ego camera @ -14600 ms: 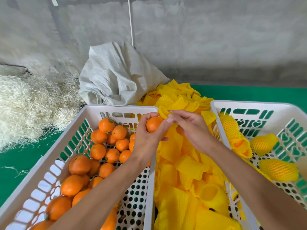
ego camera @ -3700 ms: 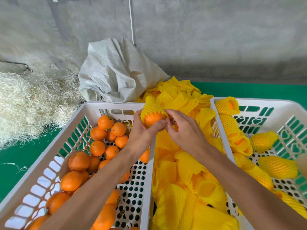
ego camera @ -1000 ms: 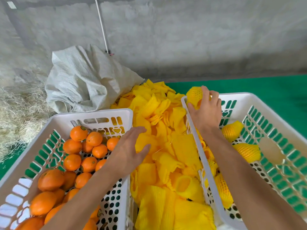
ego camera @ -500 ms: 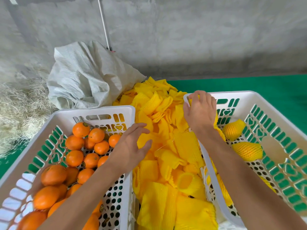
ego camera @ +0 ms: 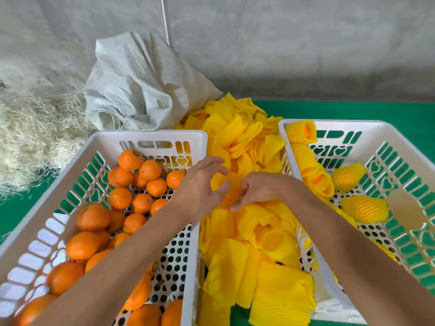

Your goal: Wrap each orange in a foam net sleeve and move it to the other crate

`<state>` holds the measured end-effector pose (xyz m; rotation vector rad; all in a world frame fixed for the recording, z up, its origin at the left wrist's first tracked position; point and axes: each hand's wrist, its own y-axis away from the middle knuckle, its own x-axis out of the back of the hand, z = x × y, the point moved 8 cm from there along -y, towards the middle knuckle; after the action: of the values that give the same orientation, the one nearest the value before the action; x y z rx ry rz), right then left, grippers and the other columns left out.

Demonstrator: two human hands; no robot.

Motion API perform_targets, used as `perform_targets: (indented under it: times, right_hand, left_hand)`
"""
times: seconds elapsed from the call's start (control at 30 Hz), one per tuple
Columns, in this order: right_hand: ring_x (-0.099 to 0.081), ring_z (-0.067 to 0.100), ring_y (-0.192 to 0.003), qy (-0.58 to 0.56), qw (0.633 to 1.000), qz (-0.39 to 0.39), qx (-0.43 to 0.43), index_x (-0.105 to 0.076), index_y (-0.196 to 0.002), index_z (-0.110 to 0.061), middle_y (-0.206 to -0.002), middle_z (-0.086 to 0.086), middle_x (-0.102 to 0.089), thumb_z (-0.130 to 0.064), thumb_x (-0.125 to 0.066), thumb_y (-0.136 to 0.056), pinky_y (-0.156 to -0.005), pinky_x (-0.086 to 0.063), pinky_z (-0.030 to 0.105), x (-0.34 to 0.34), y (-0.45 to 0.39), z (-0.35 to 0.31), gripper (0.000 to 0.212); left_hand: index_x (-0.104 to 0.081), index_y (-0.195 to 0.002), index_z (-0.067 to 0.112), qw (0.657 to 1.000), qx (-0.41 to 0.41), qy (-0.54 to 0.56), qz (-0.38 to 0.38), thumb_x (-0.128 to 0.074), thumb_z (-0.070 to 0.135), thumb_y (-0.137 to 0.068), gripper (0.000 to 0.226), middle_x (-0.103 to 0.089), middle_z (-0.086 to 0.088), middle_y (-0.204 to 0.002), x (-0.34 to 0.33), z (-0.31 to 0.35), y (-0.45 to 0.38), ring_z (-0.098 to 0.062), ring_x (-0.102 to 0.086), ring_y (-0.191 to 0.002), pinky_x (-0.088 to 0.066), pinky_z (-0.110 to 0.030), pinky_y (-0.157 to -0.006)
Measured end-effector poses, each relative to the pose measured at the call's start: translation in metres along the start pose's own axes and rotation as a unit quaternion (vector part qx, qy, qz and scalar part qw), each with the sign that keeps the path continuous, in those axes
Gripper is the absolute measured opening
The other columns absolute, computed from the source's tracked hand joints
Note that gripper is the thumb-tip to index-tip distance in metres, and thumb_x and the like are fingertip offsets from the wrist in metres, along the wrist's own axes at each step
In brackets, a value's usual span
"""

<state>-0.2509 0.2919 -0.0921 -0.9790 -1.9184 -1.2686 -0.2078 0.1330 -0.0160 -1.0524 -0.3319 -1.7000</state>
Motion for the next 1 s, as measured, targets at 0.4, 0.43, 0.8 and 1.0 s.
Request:
perform_targets:
  times: [0.4,0.43,0.8,1.0]
  right_hand:
    - [-0.056,0.001,-0.064,-0.201,0.89,0.392,0.117,-0.067,-0.103,-0.02,-0.078,-0.01,-0.06,-0.034,-0.066,-0.095,-0.057,-0.042,0.019,0.073,0.027,-0.022,0.017]
    - [-0.058,-0.001,-0.064,-0.232,0.864,0.425,0.135,-0.065,-0.108,-0.022,-0.083,-0.013,-0.062,-0.036,-0.066,-0.096,-0.057,-0.039,0.013,0.078,0.034,-0.027,0.019]
    - [-0.06,0.012,-0.085,-0.353,0.801,0.386,0.291,-0.061,-0.081,-0.017,-0.089,-0.001,-0.058,-0.033,-0.066,-0.098,-0.077,-0.046,0.017,0.069,0.056,-0.082,0.024]
    - [-0.069,0.014,-0.085,-0.35,0.803,0.406,0.261,-0.061,-0.102,-0.013,-0.092,-0.003,-0.068,-0.014,-0.074,-0.088,-0.079,-0.06,0.033,0.066,0.057,-0.078,0.019]
  left_hand:
    - [-0.055,-0.139,0.022,0.998,0.015,0.035,0.048,-0.062,0.041,-0.103,0.041,-0.062,0.011,-0.111,0.005,-0.001,0.002,-0.004,-0.057,-0.106,-0.047,-0.022,-0.087]
    - [-0.053,-0.14,0.025,0.997,0.021,0.039,0.066,-0.058,0.046,-0.103,0.043,-0.062,0.013,-0.102,0.008,-0.002,0.003,-0.003,-0.058,-0.098,-0.046,-0.018,-0.079]
    - [-0.063,-0.103,0.019,0.937,0.012,0.251,0.243,-0.048,0.032,-0.111,0.022,-0.062,0.012,-0.082,0.041,-0.002,0.004,-0.007,-0.057,-0.071,-0.044,-0.021,-0.063]
    - [-0.071,-0.11,0.012,0.917,0.041,0.311,0.246,-0.063,0.021,-0.105,0.013,-0.075,0.007,-0.097,0.041,-0.014,0.0,-0.007,-0.071,-0.088,-0.054,-0.02,-0.076]
